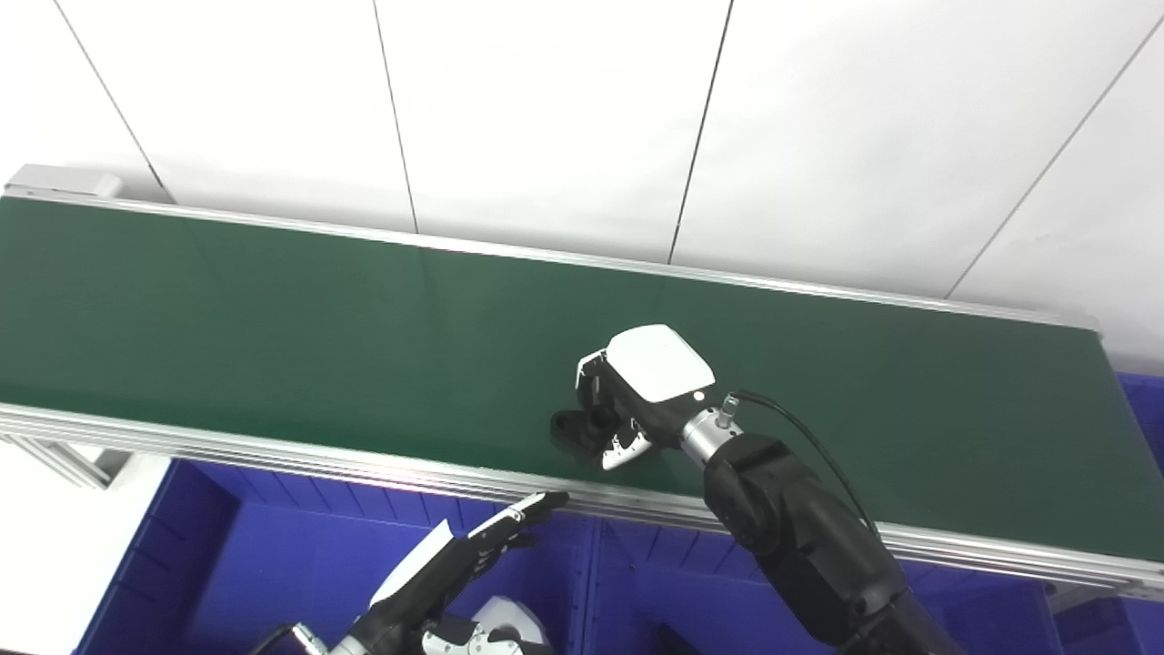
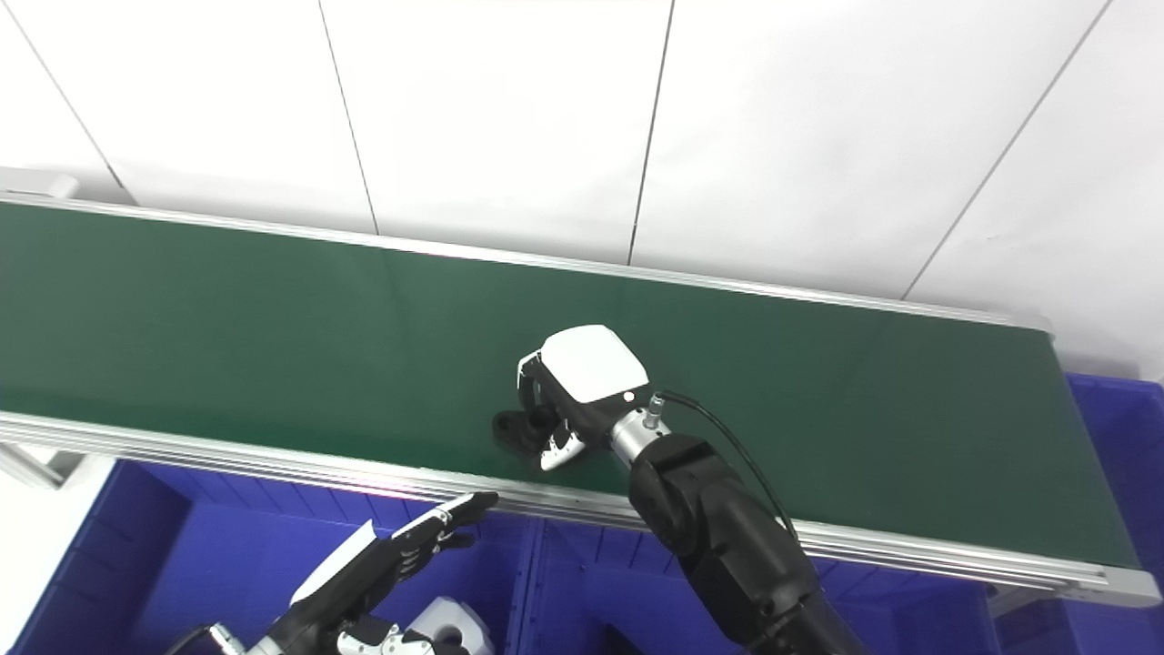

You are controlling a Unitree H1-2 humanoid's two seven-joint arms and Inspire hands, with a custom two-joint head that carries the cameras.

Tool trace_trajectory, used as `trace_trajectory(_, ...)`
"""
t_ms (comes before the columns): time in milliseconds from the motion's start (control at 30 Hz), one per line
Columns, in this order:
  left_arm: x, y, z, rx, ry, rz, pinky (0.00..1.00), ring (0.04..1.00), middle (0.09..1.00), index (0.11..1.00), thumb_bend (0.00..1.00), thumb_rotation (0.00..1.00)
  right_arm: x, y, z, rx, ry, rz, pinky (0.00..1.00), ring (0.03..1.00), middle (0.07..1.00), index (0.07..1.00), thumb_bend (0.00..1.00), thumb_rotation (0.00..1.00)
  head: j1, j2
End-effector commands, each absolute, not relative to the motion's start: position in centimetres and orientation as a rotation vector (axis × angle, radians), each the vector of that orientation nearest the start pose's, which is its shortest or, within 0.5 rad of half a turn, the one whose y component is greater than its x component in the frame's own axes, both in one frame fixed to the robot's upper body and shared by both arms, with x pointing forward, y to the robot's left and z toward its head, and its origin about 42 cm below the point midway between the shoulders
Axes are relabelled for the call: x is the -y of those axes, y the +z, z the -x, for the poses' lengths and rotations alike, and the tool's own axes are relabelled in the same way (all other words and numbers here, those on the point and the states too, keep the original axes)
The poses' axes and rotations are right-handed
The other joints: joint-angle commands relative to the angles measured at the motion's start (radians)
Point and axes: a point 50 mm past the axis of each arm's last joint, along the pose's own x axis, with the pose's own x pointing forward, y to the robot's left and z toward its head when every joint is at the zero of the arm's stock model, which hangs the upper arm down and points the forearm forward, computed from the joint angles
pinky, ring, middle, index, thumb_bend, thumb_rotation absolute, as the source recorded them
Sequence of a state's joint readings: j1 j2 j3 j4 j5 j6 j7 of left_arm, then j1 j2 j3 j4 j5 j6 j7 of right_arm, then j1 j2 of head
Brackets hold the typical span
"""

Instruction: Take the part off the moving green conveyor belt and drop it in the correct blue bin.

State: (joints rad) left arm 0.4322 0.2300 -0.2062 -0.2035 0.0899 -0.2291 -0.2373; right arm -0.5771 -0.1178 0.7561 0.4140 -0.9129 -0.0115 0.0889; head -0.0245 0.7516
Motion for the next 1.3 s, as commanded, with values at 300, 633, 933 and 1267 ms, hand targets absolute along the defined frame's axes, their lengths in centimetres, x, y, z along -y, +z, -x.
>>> trace_trajectory(300,-22.8,8.3,-13.2,0.020,-0.432,-0.236,0.88,0.951,0.974,0.921,0.65,0.42,3.6,12.5,-37.2,0.511,0.799,1.353,0.19,0.249,0.464,0.508,0.52,0.00,-0.005,0.006)
trace_trajectory(633,-22.9,8.3,-13.3,0.017,-0.438,-0.233,0.89,0.954,0.977,0.924,0.65,0.41,4.3,18.8,-35.5,0.602,0.700,1.318,0.21,0.263,0.510,0.471,0.52,0.00,-0.014,0.017)
trace_trajectory(933,-23.1,8.4,-13.5,0.018,-0.432,-0.237,0.87,0.945,0.972,0.921,0.66,0.43,8.0,22.9,-32.7,0.607,0.607,1.342,0.31,0.361,0.535,0.448,0.52,0.00,-0.017,0.024)
trace_trajectory(1267,-23.4,8.6,-13.4,0.024,-0.421,-0.230,0.87,0.946,0.974,0.921,0.67,0.43,12.3,18.8,-29.0,0.473,0.644,1.373,0.33,0.376,0.523,0.457,0.52,0.00,-0.017,0.037)
